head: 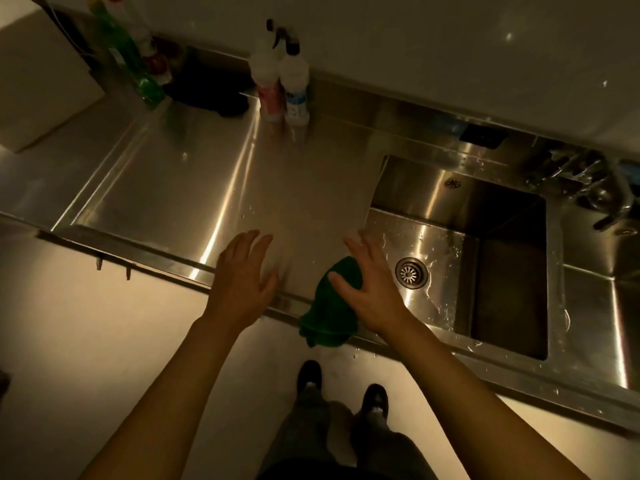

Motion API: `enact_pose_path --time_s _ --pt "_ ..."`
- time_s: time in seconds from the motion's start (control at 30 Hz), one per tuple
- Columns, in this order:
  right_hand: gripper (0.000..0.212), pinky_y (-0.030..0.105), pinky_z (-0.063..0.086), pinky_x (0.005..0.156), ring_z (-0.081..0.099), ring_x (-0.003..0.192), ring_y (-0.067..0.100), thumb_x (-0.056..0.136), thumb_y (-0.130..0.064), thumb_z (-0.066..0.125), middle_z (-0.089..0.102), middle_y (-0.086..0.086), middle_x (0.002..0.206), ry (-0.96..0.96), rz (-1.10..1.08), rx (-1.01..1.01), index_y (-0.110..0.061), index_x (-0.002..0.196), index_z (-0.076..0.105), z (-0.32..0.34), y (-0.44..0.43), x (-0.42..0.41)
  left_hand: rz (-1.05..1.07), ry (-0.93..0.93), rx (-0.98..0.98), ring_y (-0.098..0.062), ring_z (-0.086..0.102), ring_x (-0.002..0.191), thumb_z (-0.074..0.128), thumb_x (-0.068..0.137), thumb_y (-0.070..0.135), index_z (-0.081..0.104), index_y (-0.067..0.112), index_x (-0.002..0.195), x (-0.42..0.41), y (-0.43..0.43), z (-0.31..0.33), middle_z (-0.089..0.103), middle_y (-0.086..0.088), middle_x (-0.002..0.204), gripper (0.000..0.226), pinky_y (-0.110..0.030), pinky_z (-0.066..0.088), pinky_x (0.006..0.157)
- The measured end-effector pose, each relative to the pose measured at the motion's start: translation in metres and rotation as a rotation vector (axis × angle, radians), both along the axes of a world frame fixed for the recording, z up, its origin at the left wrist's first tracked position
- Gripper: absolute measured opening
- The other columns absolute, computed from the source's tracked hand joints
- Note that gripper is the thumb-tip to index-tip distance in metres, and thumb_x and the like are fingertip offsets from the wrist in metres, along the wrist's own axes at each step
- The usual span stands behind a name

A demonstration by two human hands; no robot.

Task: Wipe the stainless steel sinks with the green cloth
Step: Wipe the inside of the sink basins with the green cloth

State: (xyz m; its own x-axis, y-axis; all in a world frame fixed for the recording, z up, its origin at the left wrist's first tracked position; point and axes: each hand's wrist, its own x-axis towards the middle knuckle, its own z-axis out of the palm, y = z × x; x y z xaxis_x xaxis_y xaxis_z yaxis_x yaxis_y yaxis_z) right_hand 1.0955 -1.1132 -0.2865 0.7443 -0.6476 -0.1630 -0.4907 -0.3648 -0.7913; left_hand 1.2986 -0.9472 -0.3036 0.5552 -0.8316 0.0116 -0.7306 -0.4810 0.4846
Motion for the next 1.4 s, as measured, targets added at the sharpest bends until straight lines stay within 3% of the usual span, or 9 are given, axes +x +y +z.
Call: enact_pose_path --time_s 0.13,0.3,0.43,0.57,0.7,0.8,1.0,1.27,1.4 --pt "0.084 0.054 0.007 0.123 -0.007 0.156 0.018 0.089 -0.073 0.051 -0.007 -0.017 0.169 0.157 0.076 -0.216 -0.042 0.159 0.016 -0.044 0.015 0.01 -0.046 0.062 0.156 -0.036 0.021 0.154 0.056 0.101 0.038 0.032 0.026 0.159 -0.008 0.012 -0.039 0.027 -0.01 0.167 0.064 -0.061 0.029 0.12" --pt "0.096 0.066 0.006 0.122 -0.015 0.156 0.026 0.084 -0.083 0.045 -0.011 -0.009 0.17 0.355 0.201 -0.355 -0.04 0.161 0.007 -0.089 0.036 0.012 -0.119 0.042 0.247 -0.036 0.013 0.157 0.043 0.104 0.053 0.024 0.033 0.16 -0.018 0.027 -0.077 0.019 -0.008 0.17 0.063 -0.061 0.021 0.122" --pt "0.097 0.068 0.005 0.121 -0.018 0.156 0.029 0.086 -0.085 0.04 -0.008 0.0 0.171 0.421 0.209 -0.424 -0.033 0.163 0.01 -0.109 0.048 0.006 -0.205 0.021 0.299 -0.035 0.008 0.159 0.046 0.102 0.06 0.019 0.034 0.163 -0.019 0.028 -0.097 0.011 -0.006 0.173 0.072 -0.063 0.019 0.123" --pt "0.098 0.063 0.0 0.122 -0.018 0.155 0.031 0.087 -0.083 0.039 -0.008 0.004 0.171 0.434 0.235 -0.444 -0.027 0.163 0.012 -0.112 0.048 0.008 -0.299 -0.04 0.394 -0.032 0.0 0.16 0.021 0.097 0.077 0.012 0.034 0.165 -0.025 0.019 -0.108 0.002 -0.004 0.174 0.082 -0.064 0.009 0.124" --pt "0.097 0.064 0.006 0.123 -0.016 0.156 0.031 0.086 -0.077 0.045 -0.001 0.006 0.171 0.414 0.264 -0.44 -0.024 0.162 0.018 -0.114 0.046 0.003 -0.329 -0.101 0.418 -0.03 -0.004 0.16 0.019 0.096 0.077 0.007 0.034 0.166 -0.025 0.018 -0.114 -0.004 -0.003 0.174 0.082 -0.063 0.008 0.125" --pt "0.095 0.064 0.009 0.123 -0.017 0.156 0.031 0.086 -0.071 0.048 0.002 0.007 0.171 0.399 0.281 -0.442 -0.023 0.162 0.019 -0.115 0.045 -0.001 -0.344 -0.123 0.413 -0.032 0.003 0.16 0.025 0.099 0.071 0.012 0.032 0.166 -0.023 0.017 -0.114 0.002 -0.005 0.174 0.078 -0.064 0.015 0.123" --pt "0.095 0.062 0.016 0.122 -0.01 0.157 0.033 0.085 -0.061 0.054 0.006 0.008 0.17 0.371 0.27 -0.456 -0.019 0.162 0.018 -0.12 0.045 -0.025 -0.333 -0.112 0.414 -0.032 0.003 0.16 0.041 0.101 0.064 0.013 0.029 0.166 -0.045 0.007 -0.115 0.002 -0.006 0.174 0.078 -0.065 0.011 0.124" --pt "0.093 0.061 0.025 0.12 0.002 0.157 0.034 0.087 -0.062 0.056 0.012 0.011 0.169 0.396 0.259 -0.445 -0.021 0.161 0.019 -0.126 0.018 -0.1 -0.482 -0.075 0.387 -0.03 0.003 0.16 0.032 0.101 0.062 0.014 0.029 0.166 -0.125 -0.032 -0.112 0.009 -0.003 0.174 0.074 -0.064 0.012 0.124" --pt "0.094 0.06 0.027 0.119 0.002 0.157 0.033 0.086 -0.065 0.054 0.012 0.01 0.169 0.422 0.237 -0.459 -0.022 0.161 0.018 -0.127 -0.002 -0.152 -0.517 -0.07 0.376 -0.03 0.008 0.159 0.037 0.104 0.057 0.022 0.028 0.164 -0.161 -0.051 -0.112 0.017 -0.003 0.172 0.068 -0.062 0.012 0.125"
